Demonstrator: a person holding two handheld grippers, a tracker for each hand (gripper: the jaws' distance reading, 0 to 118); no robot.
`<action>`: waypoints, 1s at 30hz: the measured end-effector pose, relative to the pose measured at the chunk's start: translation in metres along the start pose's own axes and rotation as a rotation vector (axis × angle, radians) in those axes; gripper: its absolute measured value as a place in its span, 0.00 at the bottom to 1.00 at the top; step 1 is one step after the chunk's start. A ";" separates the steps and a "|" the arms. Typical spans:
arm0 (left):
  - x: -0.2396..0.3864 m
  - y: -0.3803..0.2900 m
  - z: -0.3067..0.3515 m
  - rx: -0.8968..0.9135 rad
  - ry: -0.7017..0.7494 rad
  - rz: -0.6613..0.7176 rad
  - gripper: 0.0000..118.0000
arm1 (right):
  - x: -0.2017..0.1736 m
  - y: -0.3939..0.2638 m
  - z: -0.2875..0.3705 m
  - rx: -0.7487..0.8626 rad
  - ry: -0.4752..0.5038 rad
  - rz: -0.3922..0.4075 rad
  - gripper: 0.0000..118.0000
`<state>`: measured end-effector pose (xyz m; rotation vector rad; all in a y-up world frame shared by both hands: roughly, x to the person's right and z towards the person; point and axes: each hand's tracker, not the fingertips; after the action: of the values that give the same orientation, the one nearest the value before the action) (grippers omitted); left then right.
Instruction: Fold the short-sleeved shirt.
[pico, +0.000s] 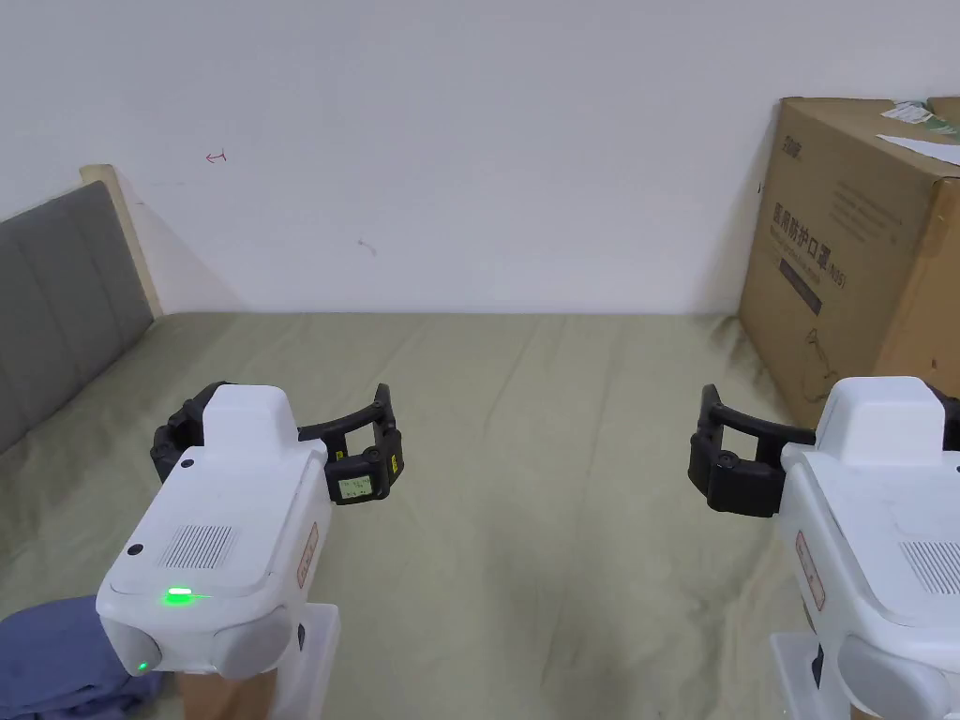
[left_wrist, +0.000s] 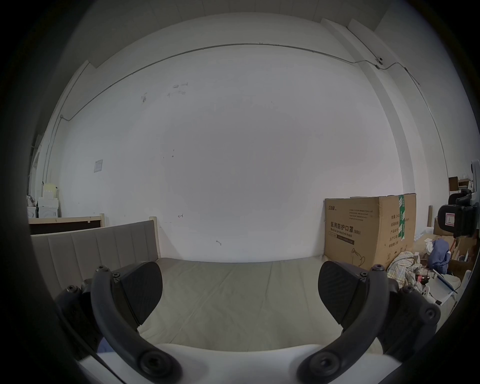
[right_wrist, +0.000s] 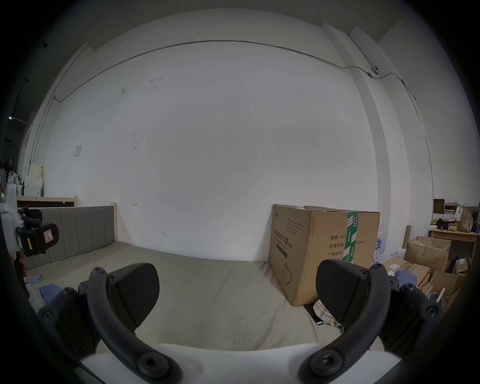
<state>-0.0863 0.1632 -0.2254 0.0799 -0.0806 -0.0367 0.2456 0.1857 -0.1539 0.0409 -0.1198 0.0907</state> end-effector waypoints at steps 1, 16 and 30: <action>0.000 0.000 0.000 0.000 0.002 0.000 1.00 | 0.000 0.000 0.000 0.000 0.000 -0.001 1.00; -0.003 0.001 0.001 -0.001 0.003 0.014 1.00 | -0.004 0.000 0.000 0.013 -0.078 -0.013 1.00; -0.006 0.007 0.003 0.015 -0.003 0.033 1.00 | 0.001 0.031 -0.018 -0.547 -0.155 -0.281 0.99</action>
<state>-0.0927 0.1707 -0.2222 0.0933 -0.0852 -0.0030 0.2456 0.2174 -0.1708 -0.4813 -0.2891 -0.2285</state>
